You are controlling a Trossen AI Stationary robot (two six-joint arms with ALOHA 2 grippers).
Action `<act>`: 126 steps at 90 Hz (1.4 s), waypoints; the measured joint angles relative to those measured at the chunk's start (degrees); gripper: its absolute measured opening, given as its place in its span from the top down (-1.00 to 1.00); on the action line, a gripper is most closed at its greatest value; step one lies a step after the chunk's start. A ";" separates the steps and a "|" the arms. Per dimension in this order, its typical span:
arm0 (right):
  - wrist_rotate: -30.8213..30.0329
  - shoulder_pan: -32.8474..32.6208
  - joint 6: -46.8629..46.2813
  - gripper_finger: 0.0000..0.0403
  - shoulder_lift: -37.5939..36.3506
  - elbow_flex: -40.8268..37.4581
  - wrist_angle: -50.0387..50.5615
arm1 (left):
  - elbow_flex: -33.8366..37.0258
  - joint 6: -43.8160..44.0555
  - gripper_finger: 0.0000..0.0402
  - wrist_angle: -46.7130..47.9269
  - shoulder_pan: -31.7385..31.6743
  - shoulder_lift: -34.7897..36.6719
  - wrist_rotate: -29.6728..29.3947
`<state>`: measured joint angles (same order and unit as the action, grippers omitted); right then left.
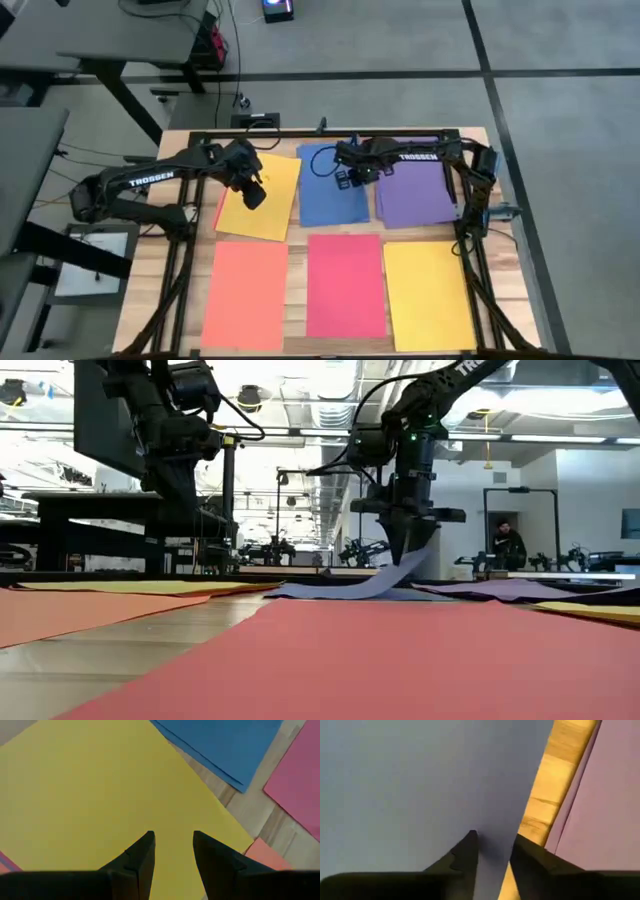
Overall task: Organize paper
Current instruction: Stack the blue paper on the top center blue papers
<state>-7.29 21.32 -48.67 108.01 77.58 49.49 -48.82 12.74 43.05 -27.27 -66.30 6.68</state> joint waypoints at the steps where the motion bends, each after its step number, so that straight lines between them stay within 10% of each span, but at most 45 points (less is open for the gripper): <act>1: 0.00 0.04 0.14 0.40 0.00 0.00 0.14 | 0.00 0.01 0.41 0.00 0.00 0.00 0.00; 31: 0.49 0.62 8.38 0.16 0.04 2.57 8.54 | 0.00 -0.03 0.41 -0.02 0.01 0.00 -0.79; 66: 4.24 -5.06 12.65 0.19 7.77 4.22 -22.54 | 0.00 -0.12 0.41 -0.03 0.00 0.00 -1.03; 126: -0.56 -4.38 6.78 0.20 12.90 4.37 -18.61 | 0.00 2.09 0.41 -0.02 0.02 -0.02 -1.07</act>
<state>-7.85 16.94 -41.89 120.90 81.95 30.88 -48.82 14.83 43.03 -27.24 -66.32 5.61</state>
